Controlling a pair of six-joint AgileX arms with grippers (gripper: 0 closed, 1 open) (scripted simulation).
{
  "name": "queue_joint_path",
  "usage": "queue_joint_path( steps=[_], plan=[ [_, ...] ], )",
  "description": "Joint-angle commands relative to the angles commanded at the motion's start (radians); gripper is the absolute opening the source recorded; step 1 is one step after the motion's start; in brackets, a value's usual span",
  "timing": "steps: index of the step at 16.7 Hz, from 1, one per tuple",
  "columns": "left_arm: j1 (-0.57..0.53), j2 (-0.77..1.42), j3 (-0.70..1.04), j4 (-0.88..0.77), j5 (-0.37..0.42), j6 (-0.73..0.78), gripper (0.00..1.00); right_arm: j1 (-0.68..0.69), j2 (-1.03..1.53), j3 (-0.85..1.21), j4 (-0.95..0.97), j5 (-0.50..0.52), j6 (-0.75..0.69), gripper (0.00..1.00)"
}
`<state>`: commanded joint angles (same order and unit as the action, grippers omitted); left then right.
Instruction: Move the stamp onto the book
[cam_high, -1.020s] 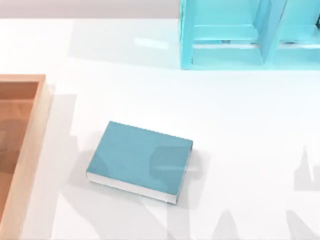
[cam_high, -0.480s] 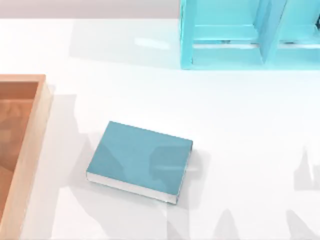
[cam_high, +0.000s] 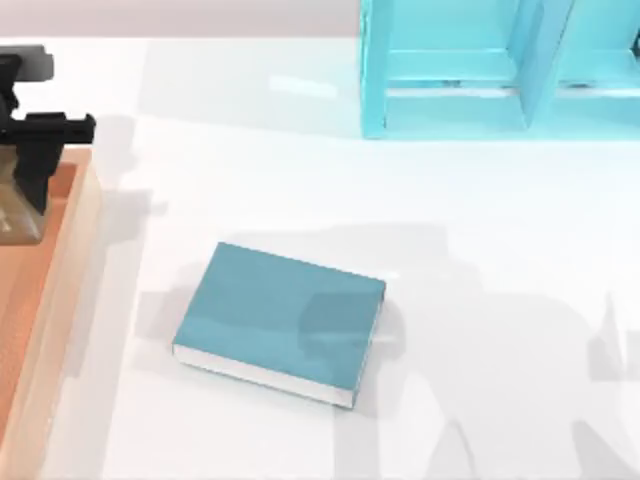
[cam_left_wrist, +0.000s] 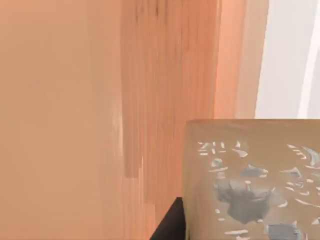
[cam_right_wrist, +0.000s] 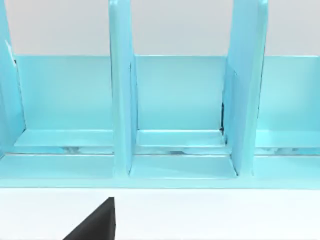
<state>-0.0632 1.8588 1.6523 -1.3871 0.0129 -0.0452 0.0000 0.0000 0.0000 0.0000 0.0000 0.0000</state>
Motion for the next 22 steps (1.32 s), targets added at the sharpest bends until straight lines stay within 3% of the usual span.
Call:
queue_joint_path(
  steps=[3,11,14,19,22],
  plan=[
    [-0.094,-0.034,0.056,-0.063,-0.009,-0.085,0.0,0.0,0.0,0.0,0.0,0.0,0.0,1.0],
    [-0.134,-0.017,0.06,-0.052,-0.009,-0.136,0.0,0.0,0.0,0.0,0.0,0.0,0.0,1.0],
    [-0.238,0.035,0.048,0.006,-0.009,-0.26,0.0,0.0,0.0,0.0,0.0,0.0,0.0,1.0],
    [-0.507,0.131,0.009,0.14,-0.01,-0.501,0.0,0.0,0.0,0.0,0.0,0.0,0.0,1.0],
    [-0.592,0.161,-0.009,0.193,-0.013,-0.582,0.0,0.0,0.0,0.0,0.0,0.0,0.0,1.0]
  ],
)
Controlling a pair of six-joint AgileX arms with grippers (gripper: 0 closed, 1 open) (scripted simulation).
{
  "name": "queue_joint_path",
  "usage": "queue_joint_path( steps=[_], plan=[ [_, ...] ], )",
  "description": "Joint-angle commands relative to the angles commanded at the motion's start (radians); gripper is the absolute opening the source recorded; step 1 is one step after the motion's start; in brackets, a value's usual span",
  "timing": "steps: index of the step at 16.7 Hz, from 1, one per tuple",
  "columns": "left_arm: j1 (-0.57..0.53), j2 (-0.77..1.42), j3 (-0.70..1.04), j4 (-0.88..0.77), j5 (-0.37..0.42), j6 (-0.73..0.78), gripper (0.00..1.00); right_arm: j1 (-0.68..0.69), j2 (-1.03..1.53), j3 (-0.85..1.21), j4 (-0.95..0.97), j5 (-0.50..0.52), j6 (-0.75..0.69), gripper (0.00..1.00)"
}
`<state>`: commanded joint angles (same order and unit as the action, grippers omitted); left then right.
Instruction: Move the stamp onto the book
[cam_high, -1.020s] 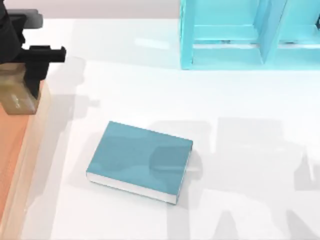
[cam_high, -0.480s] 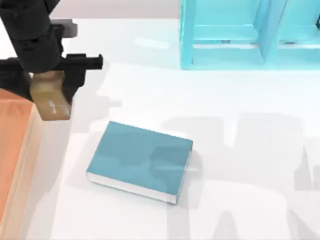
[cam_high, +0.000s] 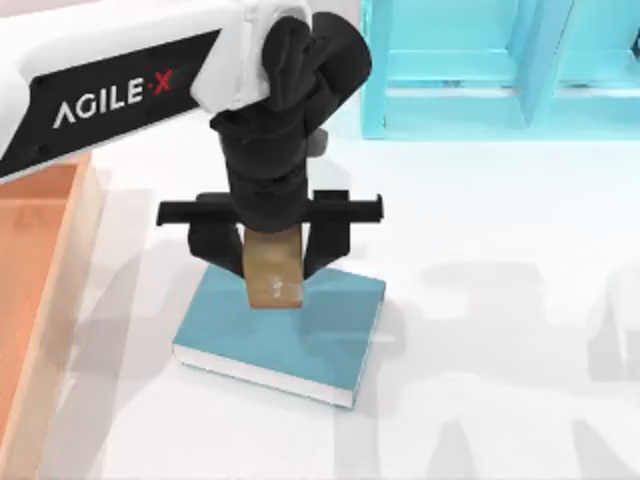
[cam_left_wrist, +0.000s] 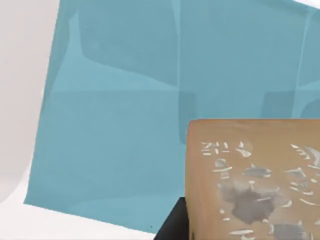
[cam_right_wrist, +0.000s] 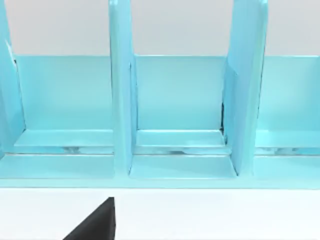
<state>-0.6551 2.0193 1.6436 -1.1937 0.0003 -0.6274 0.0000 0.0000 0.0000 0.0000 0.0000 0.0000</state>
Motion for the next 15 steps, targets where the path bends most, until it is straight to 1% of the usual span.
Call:
queue_joint_path(
  steps=[12,15],
  plan=[
    [-0.007,0.0,0.014,-0.013,0.0,-0.008,0.0,0.0,0.0,0.0,0.0,0.0,0.0,1.0],
    [-0.007,0.0,0.014,-0.013,0.0,-0.008,0.23,0.0,0.0,0.0,0.0,0.0,0.0,1.0]
  ],
)
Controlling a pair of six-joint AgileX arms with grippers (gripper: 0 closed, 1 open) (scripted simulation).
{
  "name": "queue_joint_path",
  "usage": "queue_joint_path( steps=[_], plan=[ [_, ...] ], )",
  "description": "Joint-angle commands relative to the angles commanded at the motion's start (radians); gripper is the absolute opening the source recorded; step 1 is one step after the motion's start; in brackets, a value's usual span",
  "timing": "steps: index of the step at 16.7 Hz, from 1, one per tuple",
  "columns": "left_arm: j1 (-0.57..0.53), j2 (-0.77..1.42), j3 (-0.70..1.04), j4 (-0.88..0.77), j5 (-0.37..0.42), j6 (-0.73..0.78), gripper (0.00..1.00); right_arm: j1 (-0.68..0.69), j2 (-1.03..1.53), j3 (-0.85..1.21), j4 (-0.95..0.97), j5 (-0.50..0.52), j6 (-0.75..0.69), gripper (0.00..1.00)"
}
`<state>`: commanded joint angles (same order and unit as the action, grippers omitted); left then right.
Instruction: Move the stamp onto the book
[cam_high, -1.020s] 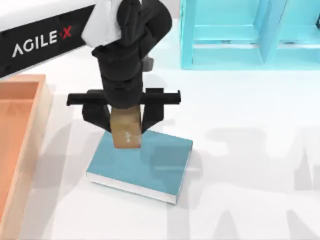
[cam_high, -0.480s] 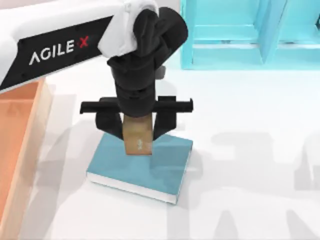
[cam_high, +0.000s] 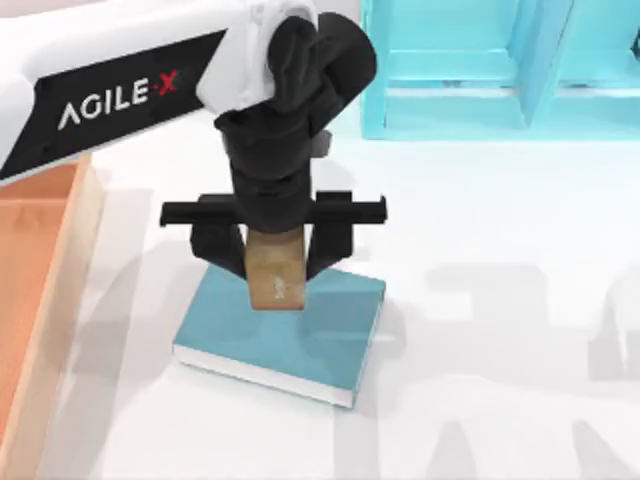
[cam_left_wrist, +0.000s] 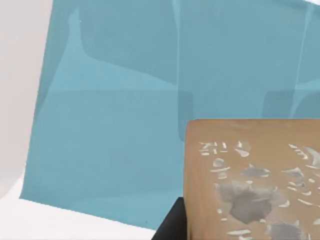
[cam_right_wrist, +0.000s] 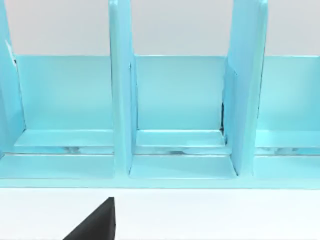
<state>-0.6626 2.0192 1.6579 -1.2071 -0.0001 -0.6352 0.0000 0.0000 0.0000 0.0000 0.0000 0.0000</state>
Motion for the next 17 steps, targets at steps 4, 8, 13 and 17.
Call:
queue_joint_path(
  steps=[4,8,13,17],
  plan=[
    [0.0,0.0,0.0,0.0,0.0,0.0,0.53,0.0,0.0,0.0,0.0,0.0,0.0,1.0],
    [0.0,0.0,0.0,0.0,0.0,0.0,0.83,0.0,0.0,0.0,0.0,0.0,0.0,1.0],
    [0.0,0.0,0.0,0.0,0.0,0.0,1.0,0.0,0.0,0.0,0.0,0.0,0.0,1.0],
    [0.0,0.0,0.0,0.0,0.0,0.0,1.0,0.0,0.0,0.0,0.0,0.0,0.0,1.0]
  ],
)
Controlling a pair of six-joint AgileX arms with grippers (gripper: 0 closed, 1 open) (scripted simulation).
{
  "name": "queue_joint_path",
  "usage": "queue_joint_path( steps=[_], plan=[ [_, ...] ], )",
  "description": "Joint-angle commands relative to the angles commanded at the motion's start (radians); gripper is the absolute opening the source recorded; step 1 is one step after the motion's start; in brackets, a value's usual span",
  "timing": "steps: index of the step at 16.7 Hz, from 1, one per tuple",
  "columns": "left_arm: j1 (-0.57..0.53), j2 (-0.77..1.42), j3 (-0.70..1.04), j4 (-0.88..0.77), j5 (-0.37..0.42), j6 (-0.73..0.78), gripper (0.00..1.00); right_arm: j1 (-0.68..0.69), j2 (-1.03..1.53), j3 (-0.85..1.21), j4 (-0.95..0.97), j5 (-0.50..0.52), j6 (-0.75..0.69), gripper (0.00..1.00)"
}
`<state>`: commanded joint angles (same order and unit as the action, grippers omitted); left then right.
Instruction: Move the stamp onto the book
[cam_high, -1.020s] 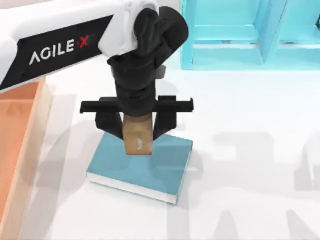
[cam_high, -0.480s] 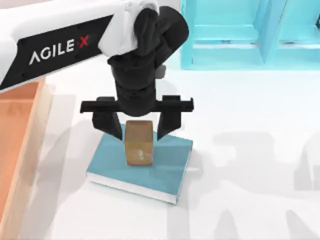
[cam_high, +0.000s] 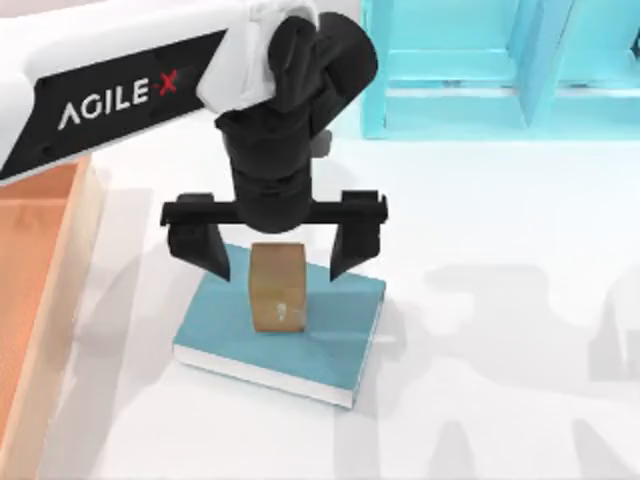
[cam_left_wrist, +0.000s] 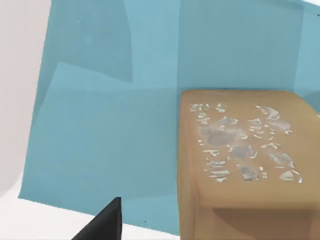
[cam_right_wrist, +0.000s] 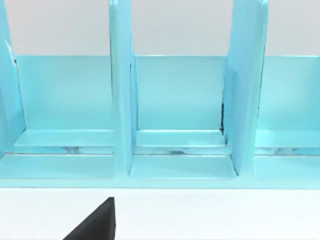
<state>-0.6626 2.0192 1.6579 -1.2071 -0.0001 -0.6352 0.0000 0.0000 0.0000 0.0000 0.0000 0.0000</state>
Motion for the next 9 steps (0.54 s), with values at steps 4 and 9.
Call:
queue_joint_path(
  steps=[4,9],
  plan=[
    [0.001,0.001,0.018,-0.017,0.0,-0.001,1.0,0.0,0.0,0.0,0.0,0.0,0.0,1.0],
    [0.0,-0.007,0.106,-0.114,0.0,-0.001,1.0,0.0,0.0,0.0,0.0,0.0,0.0,1.0]
  ],
)
